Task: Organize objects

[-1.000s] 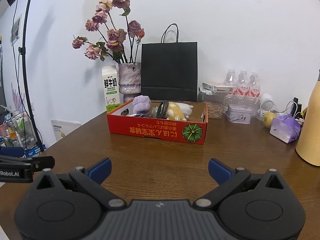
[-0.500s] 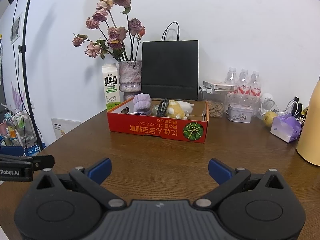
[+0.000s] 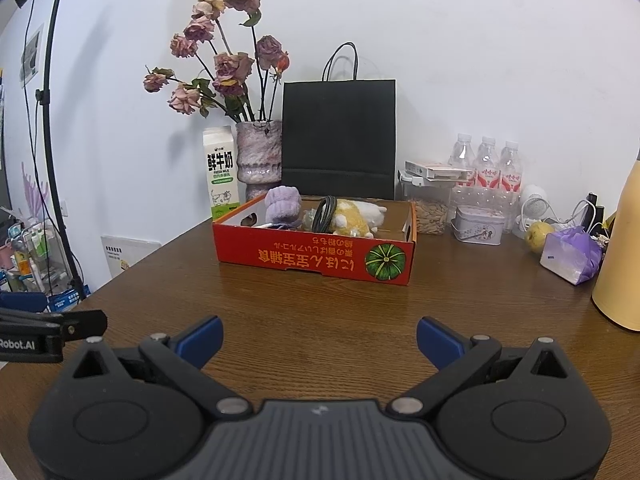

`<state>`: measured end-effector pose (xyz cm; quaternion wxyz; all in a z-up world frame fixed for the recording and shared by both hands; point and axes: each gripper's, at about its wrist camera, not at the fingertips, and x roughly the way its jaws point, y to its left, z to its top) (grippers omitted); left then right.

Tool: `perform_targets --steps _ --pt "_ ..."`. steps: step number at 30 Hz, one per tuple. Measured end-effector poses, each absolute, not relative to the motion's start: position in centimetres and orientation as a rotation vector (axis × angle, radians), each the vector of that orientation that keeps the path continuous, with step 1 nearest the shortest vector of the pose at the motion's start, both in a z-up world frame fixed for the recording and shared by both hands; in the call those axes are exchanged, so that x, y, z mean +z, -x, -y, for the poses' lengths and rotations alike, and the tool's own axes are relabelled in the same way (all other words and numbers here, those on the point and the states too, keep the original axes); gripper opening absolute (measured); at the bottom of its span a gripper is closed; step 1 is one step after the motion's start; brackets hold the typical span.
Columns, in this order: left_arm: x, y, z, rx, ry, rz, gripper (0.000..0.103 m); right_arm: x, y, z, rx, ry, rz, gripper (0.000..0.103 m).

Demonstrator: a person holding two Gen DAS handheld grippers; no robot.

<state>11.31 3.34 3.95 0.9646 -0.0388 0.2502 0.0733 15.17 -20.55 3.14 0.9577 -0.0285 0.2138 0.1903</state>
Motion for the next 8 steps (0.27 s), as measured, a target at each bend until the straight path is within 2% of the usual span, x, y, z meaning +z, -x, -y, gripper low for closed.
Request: perform_targets --steps 8 --pt "3.83 -11.32 -3.04 0.161 0.068 -0.512 0.103 3.11 -15.24 20.64 0.386 0.058 -0.435 0.103"
